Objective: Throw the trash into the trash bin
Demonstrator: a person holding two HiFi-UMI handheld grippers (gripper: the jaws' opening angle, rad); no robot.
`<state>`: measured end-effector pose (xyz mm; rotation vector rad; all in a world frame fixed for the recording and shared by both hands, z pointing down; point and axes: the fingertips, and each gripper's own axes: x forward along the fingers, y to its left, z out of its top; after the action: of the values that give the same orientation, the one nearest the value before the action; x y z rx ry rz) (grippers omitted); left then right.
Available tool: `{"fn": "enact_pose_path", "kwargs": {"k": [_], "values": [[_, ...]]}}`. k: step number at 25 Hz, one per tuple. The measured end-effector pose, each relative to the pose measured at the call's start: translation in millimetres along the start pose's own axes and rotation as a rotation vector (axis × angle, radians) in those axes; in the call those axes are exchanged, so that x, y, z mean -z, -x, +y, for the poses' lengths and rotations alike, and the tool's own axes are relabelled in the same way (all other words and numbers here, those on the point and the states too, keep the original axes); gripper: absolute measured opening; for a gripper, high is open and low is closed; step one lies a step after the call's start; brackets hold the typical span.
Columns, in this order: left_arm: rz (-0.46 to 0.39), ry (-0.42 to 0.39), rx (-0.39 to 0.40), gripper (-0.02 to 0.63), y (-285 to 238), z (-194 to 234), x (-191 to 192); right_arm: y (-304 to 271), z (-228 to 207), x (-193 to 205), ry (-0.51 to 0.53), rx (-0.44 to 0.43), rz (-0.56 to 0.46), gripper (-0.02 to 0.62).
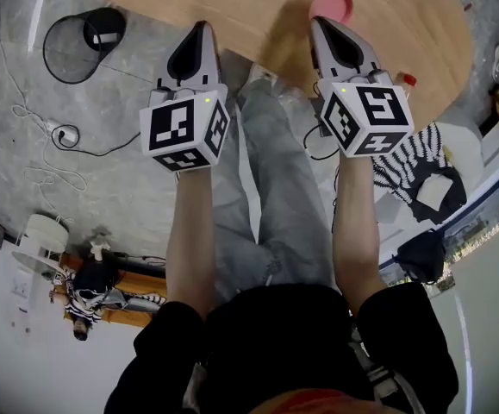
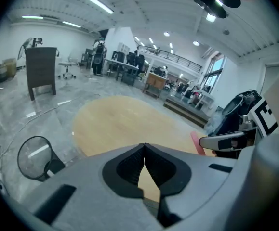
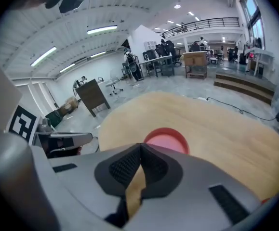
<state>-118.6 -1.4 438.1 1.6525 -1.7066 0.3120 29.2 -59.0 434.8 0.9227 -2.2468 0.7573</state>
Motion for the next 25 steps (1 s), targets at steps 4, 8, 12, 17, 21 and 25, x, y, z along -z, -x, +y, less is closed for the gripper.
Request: {"fn": "enact_pose_path", "kwargs": {"k": [4, 8, 12, 17, 21, 25], "values": [[-0.044, 0.066, -0.095, 0.008, 39, 61, -3, -27, 73, -14, 0.032, -0.118, 0.012, 0.009], [-0.091, 0.153, -0.210, 0.009, 81, 123, 2, -57, 148, -26, 0.093, -0.239, 0.032, 0.009], [-0.132, 0.238, -0.319, 0.008, 126, 180, 12, -83, 218, -29, 0.173, -0.324, 0.059, 0.009], [-0.180, 0.335, -0.459, 0.009, 175, 240, 24, -120, 295, -25, 0.272, -0.438, 0.104, 0.009], [-0.212, 0.416, -0.558, 0.008, 210, 295, 40, -153, 360, -13, 0.337, -0.525, 0.149, 0.009], [-0.240, 0.481, -0.625, 0.008, 235, 339, 56, -189, 412, 2, 0.390, -0.588, 0.193, 0.009]]}}
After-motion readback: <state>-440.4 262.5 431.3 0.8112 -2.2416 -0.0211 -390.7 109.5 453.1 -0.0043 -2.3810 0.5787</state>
